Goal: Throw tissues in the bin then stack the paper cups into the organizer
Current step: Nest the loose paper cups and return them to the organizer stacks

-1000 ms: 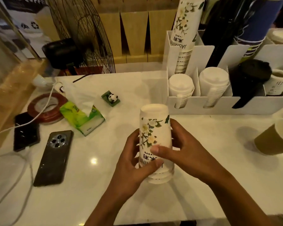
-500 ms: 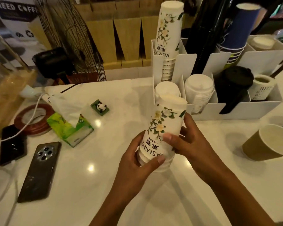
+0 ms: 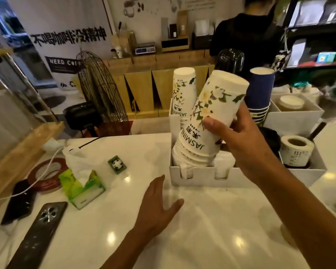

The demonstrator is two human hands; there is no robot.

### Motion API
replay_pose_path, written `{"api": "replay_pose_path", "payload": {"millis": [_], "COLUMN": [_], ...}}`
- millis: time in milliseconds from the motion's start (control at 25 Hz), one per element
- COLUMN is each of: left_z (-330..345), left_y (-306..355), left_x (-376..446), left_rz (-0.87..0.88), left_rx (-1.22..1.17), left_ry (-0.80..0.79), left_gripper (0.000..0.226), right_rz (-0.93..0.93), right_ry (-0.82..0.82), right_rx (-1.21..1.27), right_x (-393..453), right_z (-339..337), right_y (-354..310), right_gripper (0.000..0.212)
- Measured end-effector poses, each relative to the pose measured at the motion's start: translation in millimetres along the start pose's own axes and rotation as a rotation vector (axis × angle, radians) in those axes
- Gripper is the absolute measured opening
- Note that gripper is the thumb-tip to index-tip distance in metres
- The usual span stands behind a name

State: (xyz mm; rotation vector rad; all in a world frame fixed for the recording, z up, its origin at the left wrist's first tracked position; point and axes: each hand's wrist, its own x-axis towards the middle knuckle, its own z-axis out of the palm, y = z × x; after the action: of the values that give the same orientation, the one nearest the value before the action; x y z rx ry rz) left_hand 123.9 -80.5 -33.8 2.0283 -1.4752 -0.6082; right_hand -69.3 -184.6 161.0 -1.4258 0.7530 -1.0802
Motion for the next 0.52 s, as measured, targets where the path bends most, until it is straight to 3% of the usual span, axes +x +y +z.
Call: {"api": "replay_pose_path", "payload": {"millis": [200,360,520], "left_z": [29,33,34], "left_y": [-6,-7,-8], "left_x": [20,21,25], "left_rz": [-0.040,-0.038,-0.044], "left_rx": [0.382,0.438,0.445], "left_ry": [-0.047,-0.037,-0.012], "left_gripper": [0.116,0.111,0.112], "right_rz": [-0.259,-0.390,-0.387], "right_ry": [-0.039,-0.026,-0.028], "right_rx": [-0.064,-0.163,-0.232], "right_x": [71,124,165], "right_z": [7,18,24], "right_y": [-53,-80,-71], "right_gripper": [0.065,0.071,0.076]}}
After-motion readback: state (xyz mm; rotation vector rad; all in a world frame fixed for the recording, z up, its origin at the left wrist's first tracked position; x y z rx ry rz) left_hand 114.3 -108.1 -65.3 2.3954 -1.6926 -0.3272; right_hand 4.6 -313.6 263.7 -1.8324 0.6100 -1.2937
